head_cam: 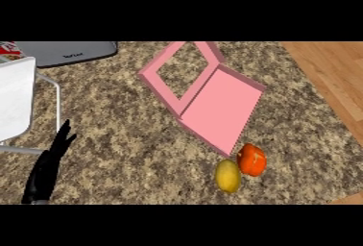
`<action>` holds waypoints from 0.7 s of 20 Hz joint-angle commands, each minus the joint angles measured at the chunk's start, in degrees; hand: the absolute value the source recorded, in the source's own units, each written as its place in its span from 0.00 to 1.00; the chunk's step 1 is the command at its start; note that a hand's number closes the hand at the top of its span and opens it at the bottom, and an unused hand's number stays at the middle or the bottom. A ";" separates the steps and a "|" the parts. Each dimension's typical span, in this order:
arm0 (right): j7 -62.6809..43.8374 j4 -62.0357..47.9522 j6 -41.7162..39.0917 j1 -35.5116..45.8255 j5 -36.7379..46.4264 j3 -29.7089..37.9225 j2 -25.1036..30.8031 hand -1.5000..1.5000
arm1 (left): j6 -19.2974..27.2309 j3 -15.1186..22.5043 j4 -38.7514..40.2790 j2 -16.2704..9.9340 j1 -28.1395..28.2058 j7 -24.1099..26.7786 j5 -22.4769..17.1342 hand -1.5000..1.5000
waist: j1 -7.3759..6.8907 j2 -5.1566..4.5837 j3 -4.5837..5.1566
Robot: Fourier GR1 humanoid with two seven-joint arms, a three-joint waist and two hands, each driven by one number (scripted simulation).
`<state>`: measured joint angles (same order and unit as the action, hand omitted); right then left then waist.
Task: Pick the lemon from the cutting board and place it in the cardboard box
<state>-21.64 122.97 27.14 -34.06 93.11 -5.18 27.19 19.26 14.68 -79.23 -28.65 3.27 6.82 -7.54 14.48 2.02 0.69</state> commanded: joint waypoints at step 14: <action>-28.93 -6.75 -11.40 -6.26 45.52 -22.09 -26.99 0.00 | -4.20 2.72 -1.03 -1.32 -7.13 -3.72 1.56 0.50 | -10.60 -1.83 -0.54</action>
<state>-42.66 119.80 18.56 -41.01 129.20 -20.75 3.25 15.80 17.68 -80.94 -28.81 -1.94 5.17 -6.41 5.70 0.49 0.32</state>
